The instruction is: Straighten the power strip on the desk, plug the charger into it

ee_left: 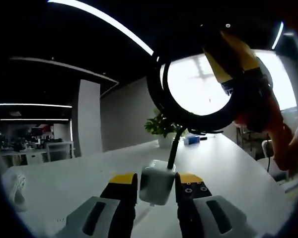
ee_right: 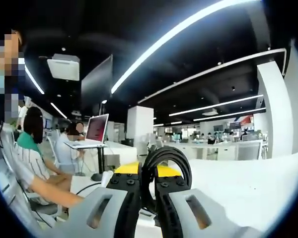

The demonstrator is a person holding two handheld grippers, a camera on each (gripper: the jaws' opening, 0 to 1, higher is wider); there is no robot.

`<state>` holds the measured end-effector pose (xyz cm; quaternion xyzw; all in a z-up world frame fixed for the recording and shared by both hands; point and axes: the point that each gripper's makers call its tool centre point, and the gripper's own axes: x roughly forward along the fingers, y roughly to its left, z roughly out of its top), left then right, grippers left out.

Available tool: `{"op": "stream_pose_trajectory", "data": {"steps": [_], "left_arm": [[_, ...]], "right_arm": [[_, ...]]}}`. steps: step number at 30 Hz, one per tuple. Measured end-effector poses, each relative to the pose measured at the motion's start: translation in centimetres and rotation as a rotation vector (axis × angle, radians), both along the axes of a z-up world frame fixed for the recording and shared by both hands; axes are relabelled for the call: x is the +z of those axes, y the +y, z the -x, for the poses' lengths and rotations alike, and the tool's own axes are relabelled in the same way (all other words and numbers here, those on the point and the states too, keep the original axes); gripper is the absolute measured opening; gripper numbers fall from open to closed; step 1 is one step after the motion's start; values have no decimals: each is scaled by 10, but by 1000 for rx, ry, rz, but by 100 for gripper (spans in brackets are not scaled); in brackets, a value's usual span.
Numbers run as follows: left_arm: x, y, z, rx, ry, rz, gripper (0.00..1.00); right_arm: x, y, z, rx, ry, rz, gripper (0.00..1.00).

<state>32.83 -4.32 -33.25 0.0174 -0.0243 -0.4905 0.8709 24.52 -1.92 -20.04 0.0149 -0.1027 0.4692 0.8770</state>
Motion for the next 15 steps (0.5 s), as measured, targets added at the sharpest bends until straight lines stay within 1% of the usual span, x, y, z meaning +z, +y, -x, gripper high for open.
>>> {"op": "stream_pose_trajectory", "data": {"steps": [4,7,10,12,13,15], "left_arm": [[-4,-3,1,-12,-5,-18,28],[-7,-5,1,-24,3,-30,27],[-11,-6,1,-34,-2,-72,27],[-15,-6,0,-54,17,-100,26],[-16,-6,0,-66,17,-111,26],[-17,-6,-1,-74,15,-121,26]], "right_arm": [[-2,1,0,0,4,4,7],[-4,1,-1,0,6,4,7],[-6,0,-4,-3,12,7,7],[-7,0,-6,-3,20,11,7],[-8,0,-8,-6,21,17,7],[-9,-1,-10,-7,25,24,7]]}}
